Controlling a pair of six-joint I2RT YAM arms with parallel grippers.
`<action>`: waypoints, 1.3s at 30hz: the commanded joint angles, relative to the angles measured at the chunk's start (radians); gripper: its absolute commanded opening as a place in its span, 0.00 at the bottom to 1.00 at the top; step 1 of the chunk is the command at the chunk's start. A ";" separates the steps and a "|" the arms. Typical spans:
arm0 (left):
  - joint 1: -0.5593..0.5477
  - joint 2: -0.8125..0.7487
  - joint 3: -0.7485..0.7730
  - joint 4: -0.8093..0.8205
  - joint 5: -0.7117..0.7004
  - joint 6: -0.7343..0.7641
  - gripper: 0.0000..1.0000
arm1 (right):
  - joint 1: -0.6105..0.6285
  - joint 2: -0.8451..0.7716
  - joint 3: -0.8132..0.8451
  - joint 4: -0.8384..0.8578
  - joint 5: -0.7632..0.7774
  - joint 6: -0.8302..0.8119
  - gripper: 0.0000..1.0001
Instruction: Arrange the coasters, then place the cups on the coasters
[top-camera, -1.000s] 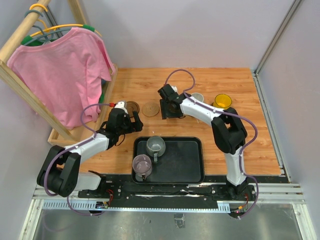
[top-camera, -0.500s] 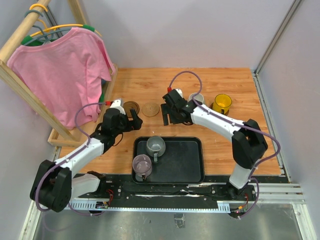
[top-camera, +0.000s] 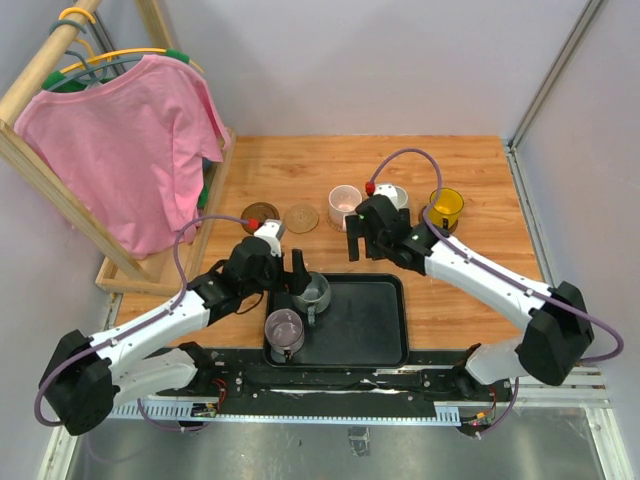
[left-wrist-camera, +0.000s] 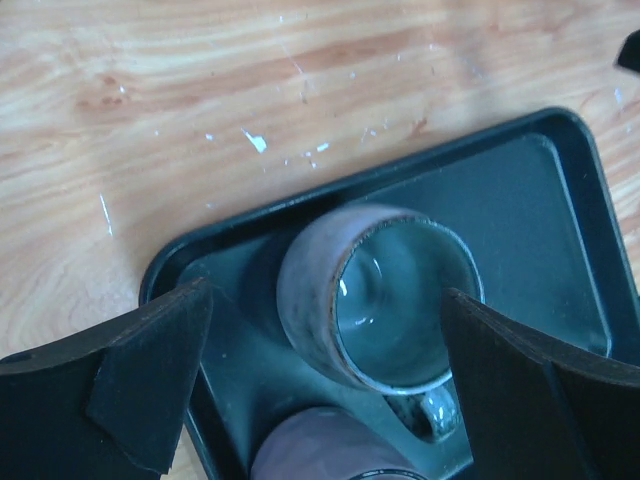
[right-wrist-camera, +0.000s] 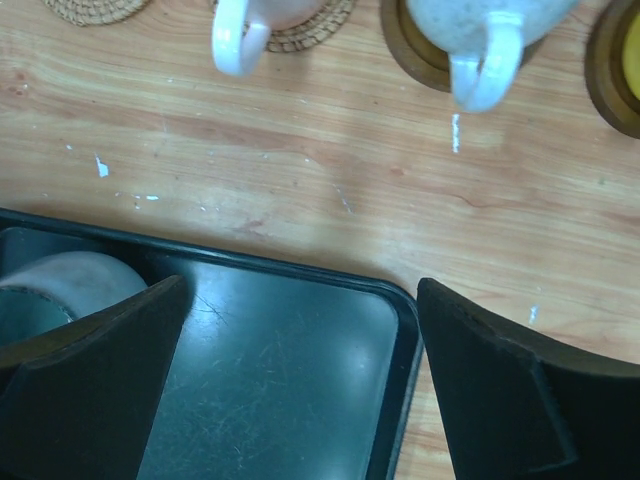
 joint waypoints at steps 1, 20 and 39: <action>-0.075 0.013 0.052 -0.124 -0.060 -0.026 1.00 | 0.004 -0.087 -0.057 0.016 0.098 0.009 0.98; -0.305 0.128 0.081 -0.194 -0.077 -0.119 1.00 | 0.002 -0.169 -0.139 0.050 0.110 0.014 0.98; -0.311 0.277 0.063 -0.131 -0.155 -0.068 0.62 | 0.003 -0.125 -0.124 0.048 0.135 0.030 0.98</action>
